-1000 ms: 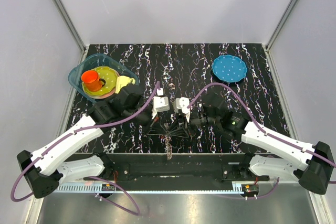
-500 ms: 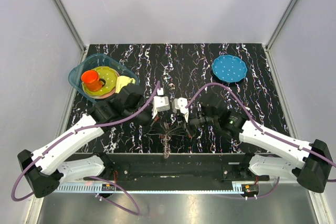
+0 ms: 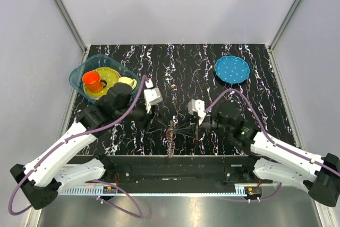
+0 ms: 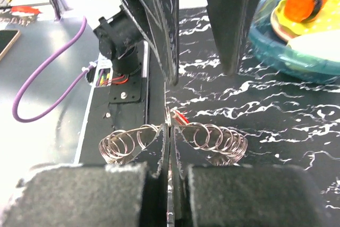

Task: Remove the keys from the keyring

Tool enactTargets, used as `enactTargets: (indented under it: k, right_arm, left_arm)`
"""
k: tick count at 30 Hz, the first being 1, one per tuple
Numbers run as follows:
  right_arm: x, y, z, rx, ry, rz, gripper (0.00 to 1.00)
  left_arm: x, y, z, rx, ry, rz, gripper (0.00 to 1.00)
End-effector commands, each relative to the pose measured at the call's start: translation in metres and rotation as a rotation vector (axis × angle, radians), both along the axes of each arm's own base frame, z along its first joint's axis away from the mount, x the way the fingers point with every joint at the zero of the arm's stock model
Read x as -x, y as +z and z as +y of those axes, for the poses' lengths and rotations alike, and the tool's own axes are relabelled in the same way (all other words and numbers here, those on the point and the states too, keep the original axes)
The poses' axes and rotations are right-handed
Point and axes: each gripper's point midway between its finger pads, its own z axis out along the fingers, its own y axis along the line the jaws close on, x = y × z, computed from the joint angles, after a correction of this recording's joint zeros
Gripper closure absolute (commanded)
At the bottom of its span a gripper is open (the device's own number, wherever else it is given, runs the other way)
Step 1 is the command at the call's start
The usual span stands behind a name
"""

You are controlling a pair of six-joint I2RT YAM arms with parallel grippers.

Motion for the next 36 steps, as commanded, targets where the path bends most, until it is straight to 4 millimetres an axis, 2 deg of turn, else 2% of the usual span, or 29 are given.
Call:
enactTargets:
  k: [1,2,3,4,5,11,14,19,21,22,28,36]
  right_arm:
    - [-0.009,0.063,-0.008,-0.238,-0.063,-0.140,1.00]
    - [-0.012,0.068,-0.011,-0.262,-0.085,-0.145,1.00]
    - [-0.012,0.069,-0.015,-0.281,-0.097,-0.160,1.00]
    - [-0.011,0.078,-0.016,-0.322,-0.097,-0.164,1.00]
    - [-0.010,0.081,-0.018,-0.339,-0.101,-0.157,1.00]
    - [-0.006,0.108,-0.027,-0.474,-0.101,-0.163,1.00]
    - [0.002,0.120,-0.031,-0.547,-0.064,-0.169,1.00]
    - [0.010,0.138,-0.037,-0.637,-0.010,-0.153,1.00]
    - [0.012,0.138,-0.036,-0.652,0.015,-0.141,1.00]
    - [0.019,0.145,-0.039,-0.688,0.046,-0.141,1.00]
    - [0.023,0.154,-0.043,-0.768,0.104,-0.109,1.00]
    - [0.018,0.161,-0.045,-0.818,0.092,-0.069,1.00]
  left_arm:
    - [-0.021,0.037,0.004,0.124,0.116,-0.123,0.50]
    - [-0.023,0.046,0.006,0.156,0.130,-0.151,0.50]
    - [-0.023,0.048,0.008,0.169,0.140,-0.158,0.49]
    - [-0.025,0.049,0.010,0.175,0.157,-0.169,0.49]
    - [-0.026,0.056,0.011,0.200,0.164,-0.198,0.49]
    - [-0.022,0.069,0.010,0.298,0.177,-0.207,0.49]
    - [-0.014,0.079,0.010,0.354,0.146,-0.229,0.48]
    - [0.003,0.084,0.008,0.390,0.054,-0.256,0.46]
    - [0.004,0.086,0.008,0.405,0.049,-0.265,0.46]
    - [0.005,0.087,0.008,0.413,0.048,-0.267,0.46]
    - [0.015,0.095,0.005,0.459,-0.010,-0.276,0.45]
    - [0.026,0.126,0.002,0.566,-0.059,-0.279,0.47]
